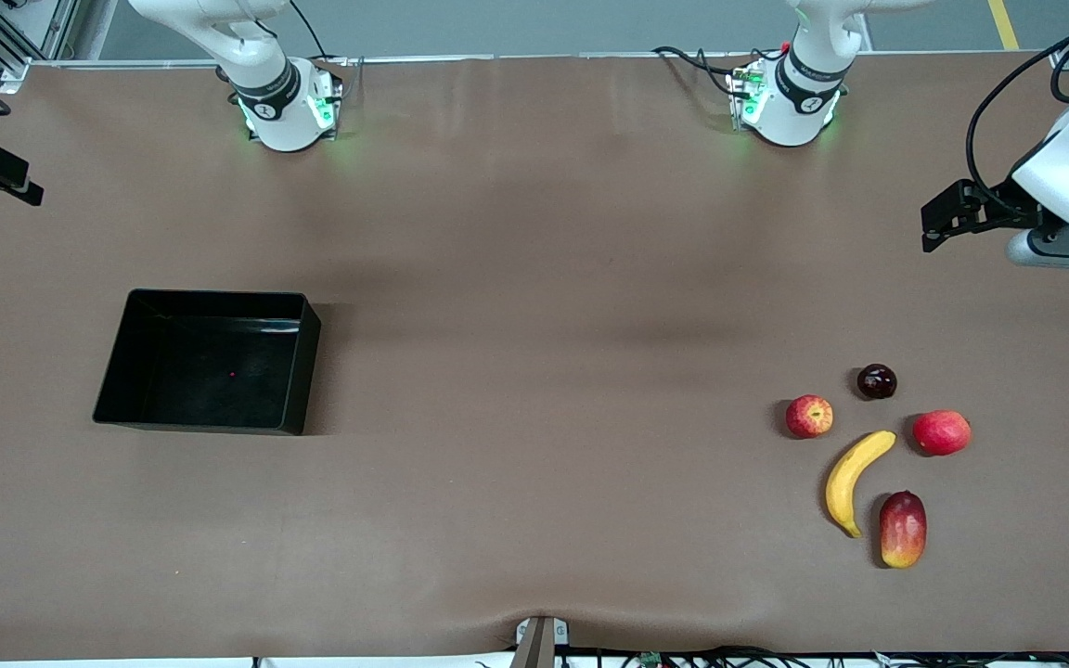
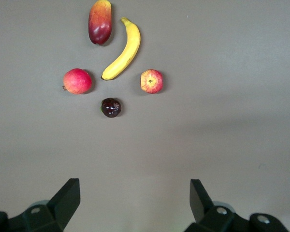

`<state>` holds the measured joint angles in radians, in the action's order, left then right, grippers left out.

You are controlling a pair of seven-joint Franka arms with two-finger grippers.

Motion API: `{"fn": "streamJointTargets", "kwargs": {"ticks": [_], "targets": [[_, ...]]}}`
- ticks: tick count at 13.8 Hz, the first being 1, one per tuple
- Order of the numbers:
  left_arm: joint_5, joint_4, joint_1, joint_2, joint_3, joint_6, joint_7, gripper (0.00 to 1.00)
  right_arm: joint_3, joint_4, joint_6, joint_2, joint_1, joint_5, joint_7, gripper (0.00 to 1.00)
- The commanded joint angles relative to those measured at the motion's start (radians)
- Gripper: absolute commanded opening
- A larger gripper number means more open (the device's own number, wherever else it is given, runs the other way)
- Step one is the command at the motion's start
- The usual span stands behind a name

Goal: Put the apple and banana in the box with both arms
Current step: 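Reach the left gripper down toward the red-yellow apple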

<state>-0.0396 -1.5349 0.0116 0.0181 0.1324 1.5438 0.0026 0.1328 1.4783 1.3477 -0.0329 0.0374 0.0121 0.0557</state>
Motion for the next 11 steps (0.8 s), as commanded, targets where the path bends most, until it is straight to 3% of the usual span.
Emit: {"fn": "streamJointTargets", "kwargs": {"ticks": [1,4,8,11], "targets": [[0.017,0.016,0.004,0.003,-0.004,-0.017,-0.007,1.00,0.013,0.011,0.001,-0.015,0.019,0.011,0.009,1.00],[0.009,0.027,0.007,0.025,-0.008,-0.017,0.000,1.00,0.013,0.010,0.001,-0.013,0.019,0.011,0.009,1.00],[0.003,0.084,0.007,0.182,-0.028,-0.002,0.019,1.00,0.013,-0.049,0.001,0.066,-0.010,0.014,0.015,1.00],[0.003,0.072,-0.007,0.307,-0.027,0.194,0.004,1.00,0.011,-0.049,-0.001,0.141,-0.045,-0.015,0.016,1.00]]}}
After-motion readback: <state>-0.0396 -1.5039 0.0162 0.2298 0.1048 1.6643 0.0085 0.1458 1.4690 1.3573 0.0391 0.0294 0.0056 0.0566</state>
